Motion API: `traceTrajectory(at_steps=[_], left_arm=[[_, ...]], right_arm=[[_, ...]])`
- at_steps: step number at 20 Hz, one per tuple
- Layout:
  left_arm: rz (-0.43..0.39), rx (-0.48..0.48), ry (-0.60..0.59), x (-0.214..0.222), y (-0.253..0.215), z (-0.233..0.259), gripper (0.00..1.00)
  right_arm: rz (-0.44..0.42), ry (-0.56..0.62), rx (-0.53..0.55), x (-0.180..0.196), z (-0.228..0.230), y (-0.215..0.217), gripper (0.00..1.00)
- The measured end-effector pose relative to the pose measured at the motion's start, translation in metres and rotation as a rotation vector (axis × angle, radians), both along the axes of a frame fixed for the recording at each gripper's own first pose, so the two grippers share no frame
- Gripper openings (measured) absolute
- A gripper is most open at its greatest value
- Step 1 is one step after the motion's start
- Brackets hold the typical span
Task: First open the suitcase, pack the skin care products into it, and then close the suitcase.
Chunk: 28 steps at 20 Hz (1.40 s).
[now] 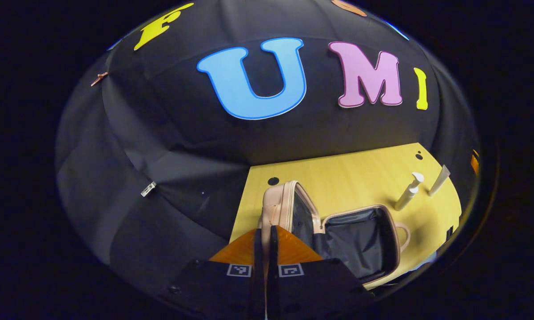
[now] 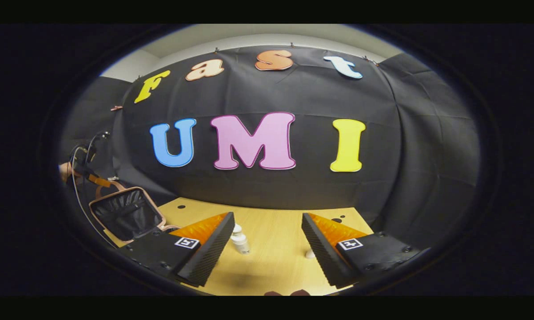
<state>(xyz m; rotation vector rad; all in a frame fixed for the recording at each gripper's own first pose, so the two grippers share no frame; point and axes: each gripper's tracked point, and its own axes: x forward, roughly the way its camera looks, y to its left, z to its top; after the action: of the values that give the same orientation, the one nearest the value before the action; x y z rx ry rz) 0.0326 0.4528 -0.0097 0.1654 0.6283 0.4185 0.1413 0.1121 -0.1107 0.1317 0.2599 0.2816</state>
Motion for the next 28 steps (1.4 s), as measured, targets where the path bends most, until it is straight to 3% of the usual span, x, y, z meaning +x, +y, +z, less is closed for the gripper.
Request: traceTrajectory(at_steps=[5,7,11,16,18,19,20,21,24,28], left_arm=[[0.076,-0.083,0.098,0.000,0.123,-0.090,0.07],[0.129,-0.170,0.149,-0.002,0.154,-0.139,0.07],[0.198,-0.345,0.229,0.002,0.184,-0.218,0.07],[0.214,-0.310,0.244,-0.001,0.197,-0.237,0.08],[0.198,-0.264,0.231,-0.005,0.202,-0.232,0.30],[0.196,-0.202,0.212,-0.004,0.206,-0.227,0.48],[0.213,-0.087,0.165,-0.004,0.210,-0.210,0.59],[0.183,-0.002,0.088,0.004,0.199,-0.189,1.00],[-0.005,0.044,-0.076,0.032,0.113,-0.128,0.97],[-0.273,-0.030,-0.128,0.058,-0.054,-0.100,0.98]], right_arm=[[-0.084,0.073,-0.014,-0.001,-0.015,0.016,0.97],[-0.115,0.125,0.026,-0.003,-0.023,0.026,0.98],[-0.185,0.205,0.113,-0.006,-0.035,0.033,0.98],[-0.253,0.252,0.110,-0.012,-0.048,0.021,0.97],[-0.262,0.255,0.091,-0.011,-0.054,0.017,0.98],[-0.264,0.255,0.072,-0.012,-0.059,0.013,0.98],[-0.269,0.251,0.049,-0.013,-0.066,0.007,0.98],[-0.280,0.243,0.020,-0.014,-0.072,-0.001,0.98],[-0.270,0.271,-0.017,-0.013,-0.098,-0.010,0.97],[-0.199,0.289,-0.028,-0.004,-0.115,-0.009,0.98]])
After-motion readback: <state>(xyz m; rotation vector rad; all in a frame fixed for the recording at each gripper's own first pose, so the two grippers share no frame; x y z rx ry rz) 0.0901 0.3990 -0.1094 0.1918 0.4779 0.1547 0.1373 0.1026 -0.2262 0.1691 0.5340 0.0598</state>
